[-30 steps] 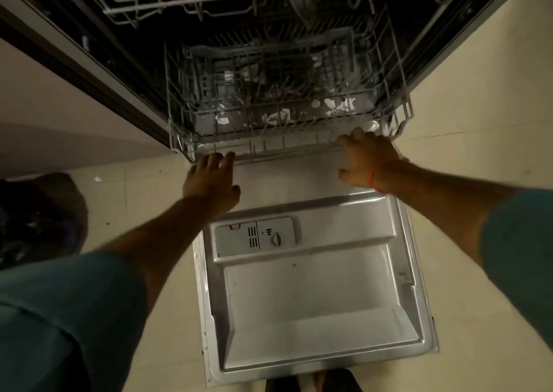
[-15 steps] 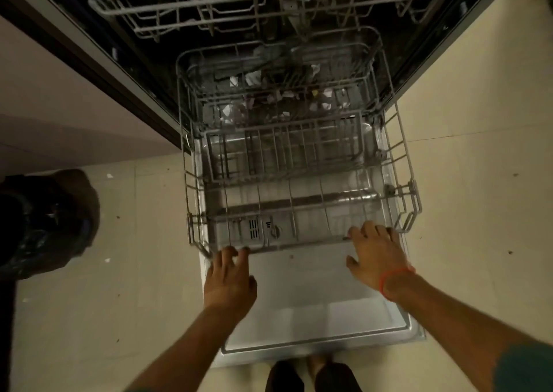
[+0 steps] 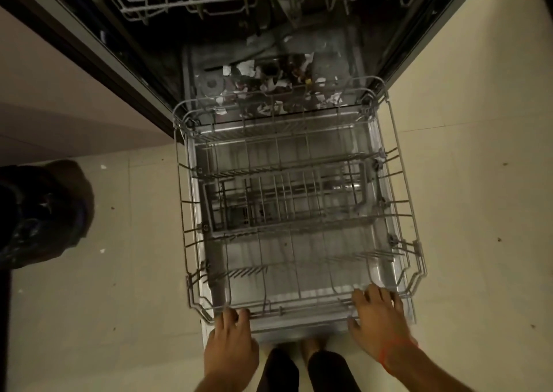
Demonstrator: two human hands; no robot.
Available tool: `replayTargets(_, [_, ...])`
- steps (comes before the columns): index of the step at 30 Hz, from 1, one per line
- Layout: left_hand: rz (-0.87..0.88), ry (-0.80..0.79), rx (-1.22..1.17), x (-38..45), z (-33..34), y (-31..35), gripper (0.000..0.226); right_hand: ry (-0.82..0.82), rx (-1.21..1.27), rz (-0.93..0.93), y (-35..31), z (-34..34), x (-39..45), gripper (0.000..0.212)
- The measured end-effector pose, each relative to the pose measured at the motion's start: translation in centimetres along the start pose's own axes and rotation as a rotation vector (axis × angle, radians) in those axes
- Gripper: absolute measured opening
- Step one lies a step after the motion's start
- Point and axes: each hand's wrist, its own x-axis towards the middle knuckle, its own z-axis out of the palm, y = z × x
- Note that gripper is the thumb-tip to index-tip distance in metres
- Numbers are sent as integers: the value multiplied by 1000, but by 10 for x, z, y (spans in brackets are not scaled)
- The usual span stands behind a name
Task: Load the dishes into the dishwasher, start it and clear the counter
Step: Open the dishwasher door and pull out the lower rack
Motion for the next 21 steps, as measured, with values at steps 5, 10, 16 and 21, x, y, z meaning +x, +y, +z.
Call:
replayTargets(5, [-17,-32,-32,6,-13,10,46,-73,-13,-70,-5,-37,8,50])
replayTargets(10, [-13,-84,-38,12,-17,7,46,-136,6,-122,-13,-57,14,52])
replayTargets(16, [19,-119,-18,13,-28,1,47,-119,31,-132,-22,-49,1,50])
replayTargets(21, [47,-165,-119,8,-38,-9,46,-111,105,-130,-34,-49,-22,61])
